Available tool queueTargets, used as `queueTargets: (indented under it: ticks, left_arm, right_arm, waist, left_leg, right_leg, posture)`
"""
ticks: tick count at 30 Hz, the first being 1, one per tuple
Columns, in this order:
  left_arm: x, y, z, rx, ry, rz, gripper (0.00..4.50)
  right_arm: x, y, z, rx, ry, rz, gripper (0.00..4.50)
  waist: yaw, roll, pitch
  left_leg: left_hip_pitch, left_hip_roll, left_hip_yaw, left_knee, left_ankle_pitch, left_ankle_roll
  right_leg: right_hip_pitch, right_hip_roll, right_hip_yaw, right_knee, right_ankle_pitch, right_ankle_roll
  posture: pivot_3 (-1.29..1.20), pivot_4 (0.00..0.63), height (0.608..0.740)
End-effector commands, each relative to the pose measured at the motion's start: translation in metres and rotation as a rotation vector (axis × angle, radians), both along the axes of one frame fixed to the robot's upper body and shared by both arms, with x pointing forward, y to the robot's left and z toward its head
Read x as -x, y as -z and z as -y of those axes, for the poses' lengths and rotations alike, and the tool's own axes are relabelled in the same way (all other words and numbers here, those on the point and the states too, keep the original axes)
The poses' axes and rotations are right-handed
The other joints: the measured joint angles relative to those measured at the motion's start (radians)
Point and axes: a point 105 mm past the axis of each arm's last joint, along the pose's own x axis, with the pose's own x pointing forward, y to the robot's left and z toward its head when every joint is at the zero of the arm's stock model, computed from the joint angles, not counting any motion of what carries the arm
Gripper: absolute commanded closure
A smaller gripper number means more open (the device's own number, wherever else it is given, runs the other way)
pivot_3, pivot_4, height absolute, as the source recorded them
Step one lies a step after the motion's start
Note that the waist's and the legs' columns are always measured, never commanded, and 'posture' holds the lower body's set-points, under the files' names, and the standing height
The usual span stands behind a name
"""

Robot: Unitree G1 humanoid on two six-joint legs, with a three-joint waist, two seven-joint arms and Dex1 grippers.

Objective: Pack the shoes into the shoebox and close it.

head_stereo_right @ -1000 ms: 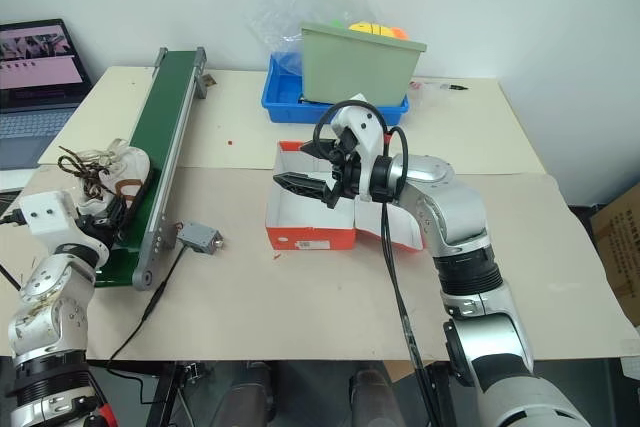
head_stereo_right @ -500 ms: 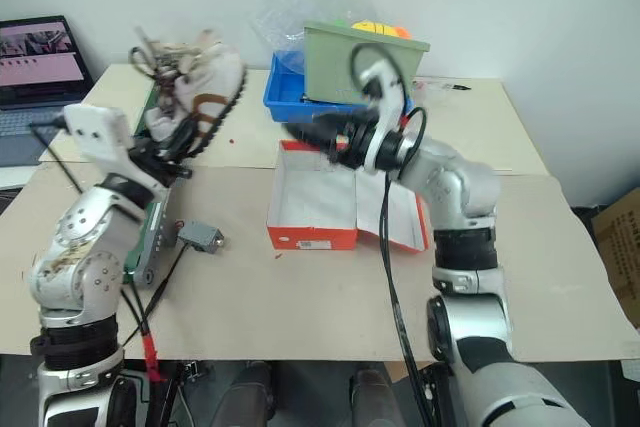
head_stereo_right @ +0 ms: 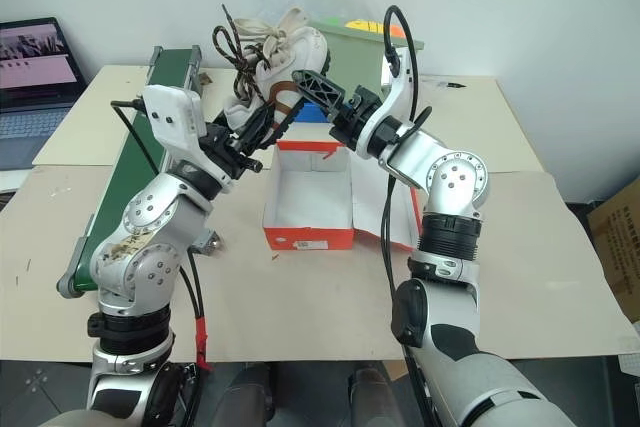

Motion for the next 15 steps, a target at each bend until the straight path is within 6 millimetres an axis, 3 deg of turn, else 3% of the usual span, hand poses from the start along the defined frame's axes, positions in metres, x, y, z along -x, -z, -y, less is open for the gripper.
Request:
queueTargets:
  ticks: [1, 4, 12, 15]
  left_arm:
    - [0.01, -0.0145, 0.0148, 0.012, 0.047, 0.068, 2.71]
    - [0.0112, -0.0135, 0.0176, 0.021, 0.057, 0.06, 2.73]
    - [0.0122, -0.0092, 0.0176, 0.051, 0.081, 0.017, 2.73]
    - [0.0131, -0.0082, 0.0168, 0.058, 0.085, 0.001, 2.73]
  right_arm:
    - [0.0055, -0.0149, 0.0033, -0.021, 0.011, 0.057, 0.0]
    - [0.0043, -0.0155, 0.0072, -0.027, 0.035, 0.062, 0.69]
    - [0.0024, -0.0187, 0.0095, -0.022, 0.057, 0.079, 3.49]
    - [-0.0016, -0.0189, 0.0105, -0.013, 0.077, 0.078, 4.17]
  waist:
    - [0.0, 0.0, 0.0]
    - [-0.001, 0.0, 0.0]
    - [-0.001, 0.0, 0.0]
    - [-0.001, 0.0, 0.0]
  left_leg:
    - [0.0, 0.0, 0.0, 0.0, 0.0, 0.0]
    - [0.0, 0.0, 0.0, 0.0, 0.0, 0.0]
    - [0.0, 0.0, 0.0, 0.0, 0.0, 0.0]
    - [0.0, 0.0, 0.0, 0.0, 0.0, 0.0]
  right_leg:
    - [0.0, 0.0, 0.0, 0.0, 0.0, 0.0]
    - [0.0, 0.0, 0.0, 0.0, 0.0, 0.0]
    - [0.0, 0.0, 0.0, 0.0, 0.0, 0.0]
    - [0.0, 0.0, 0.0, 0.0, 0.0, 0.0]
  posture:
    - [0.0, 0.15, 0.74]
    - [0.0, 0.15, 0.74]
    - [0.0, 0.15, 0.74]
    - [0.0, 0.15, 0.74]
